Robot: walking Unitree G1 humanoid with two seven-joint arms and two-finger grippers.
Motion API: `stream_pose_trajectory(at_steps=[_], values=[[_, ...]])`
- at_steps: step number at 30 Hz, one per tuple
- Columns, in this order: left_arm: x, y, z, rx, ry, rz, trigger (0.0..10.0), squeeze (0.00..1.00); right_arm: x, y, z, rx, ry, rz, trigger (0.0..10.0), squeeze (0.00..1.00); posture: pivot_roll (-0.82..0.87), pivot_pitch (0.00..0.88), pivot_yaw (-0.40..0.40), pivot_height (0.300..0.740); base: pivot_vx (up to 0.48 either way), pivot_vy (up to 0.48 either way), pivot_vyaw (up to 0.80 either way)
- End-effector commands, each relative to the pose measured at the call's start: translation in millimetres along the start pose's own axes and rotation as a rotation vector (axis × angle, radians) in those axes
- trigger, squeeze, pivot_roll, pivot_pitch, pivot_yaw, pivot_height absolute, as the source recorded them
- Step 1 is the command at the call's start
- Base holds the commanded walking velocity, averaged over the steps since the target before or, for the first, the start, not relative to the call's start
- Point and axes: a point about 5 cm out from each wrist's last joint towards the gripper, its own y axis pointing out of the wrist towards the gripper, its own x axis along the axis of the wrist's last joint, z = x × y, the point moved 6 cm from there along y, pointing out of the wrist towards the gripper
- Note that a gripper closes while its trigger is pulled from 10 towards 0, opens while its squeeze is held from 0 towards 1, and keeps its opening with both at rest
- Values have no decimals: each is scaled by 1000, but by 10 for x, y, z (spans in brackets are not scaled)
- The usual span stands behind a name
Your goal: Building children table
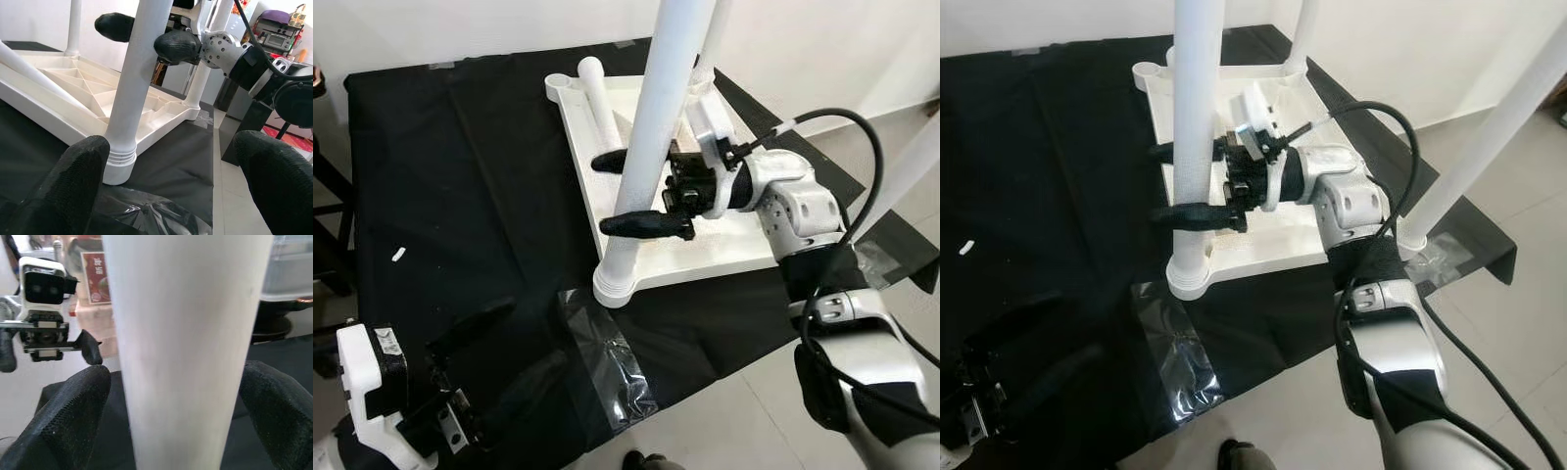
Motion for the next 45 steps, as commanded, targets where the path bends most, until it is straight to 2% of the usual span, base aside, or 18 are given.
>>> stream_pose_trajectory(at_steps=[1,2,3,4,5,20,22,23,25,26,30,31,36,37,38,40,41,45], values=[[21,2,-47,-13,9,3,10000,0,63,0,18,34,-4,-2,8902,0,206,237,-131,740,0,0,0],[21,2,-47,-13,9,3,10000,0,63,0,18,34,-4,-2,8902,0,206,237,-131,740,0,0,0],[19,4,-51,-12,8,2,10000,0,74,-9,24,44,8,-4,2392,0,204,236,-133,740,0,0,0],[19,4,-51,-12,8,2,10000,0,74,-9,24,44,8,-4,2392,0,204,236,-133,740,0,0,0],[17,6,-53,-12,6,0,10000,0,79,-16,27,53,14,1,0,0,197,236,-134,740,0,0,0],[-2,25,-47,-12,4,-7,10000,0,-121,-98,88,10,-7,36,0,0,174,220,-148,740,0,0,0],[1,19,-25,-9,11,-8,10000,0,-622,104,36,-445,91,45,0,0,167,222,-156,740,0,0,0],[1,19,-25,-9,11,-8,10000,0,-622,104,36,-445,91,45,0,0,167,222,-156,740,0,0,0],[6,27,15,-9,15,-10,10000,0,-1109,-9,172,-1011,317,77,0,0,151,218,-139,740,0,0,0],[9,34,27,-11,17,-12,10000,0,-1225,-67,290,-1123,344,126,0,0,151,218,-139,740,0,0,0],[10,72,30,-22,16,-23,10000,0,-1253,-117,319,-1183,310,151,0,0,140,199,-133,740,0,0,0],[-2,130,20,-38,13,-39,10000,0,-1152,-178,147,-1229,281,92,0,0,140,182,-128,740,0,0,0],[4,164,32,-45,22,-51,10000,0,-1059,-176,6,-1235,265,62,0,0,146,160,-136,740,0,0,0],[12,168,43,-45,26,-55,10000,0,-1032,-161,-18,-1230,256,59,7647,0,145,155,-134,740,0,0,0],[15,169,54,-44,30,-56,10000,0,-999,-122,9,-1231,261,60,10000,0,145,155,-134,740,0,0,0],[16,169,59,-45,33,-55,10000,0,-969,-115,33,-1245,261,58,10000,0,145,154,-134,740,0,0,0],[19,168,62,-46,34,-55,10000,0,-923,-58,65,-1214,266,50,10000,1000,143,154,-134,740,0,0,0],[15,166,62,-48,34,-53,10000,0,-755,60,79,-1097,245,-8,10000,1000,138,159,-130,740,0,0,0]])
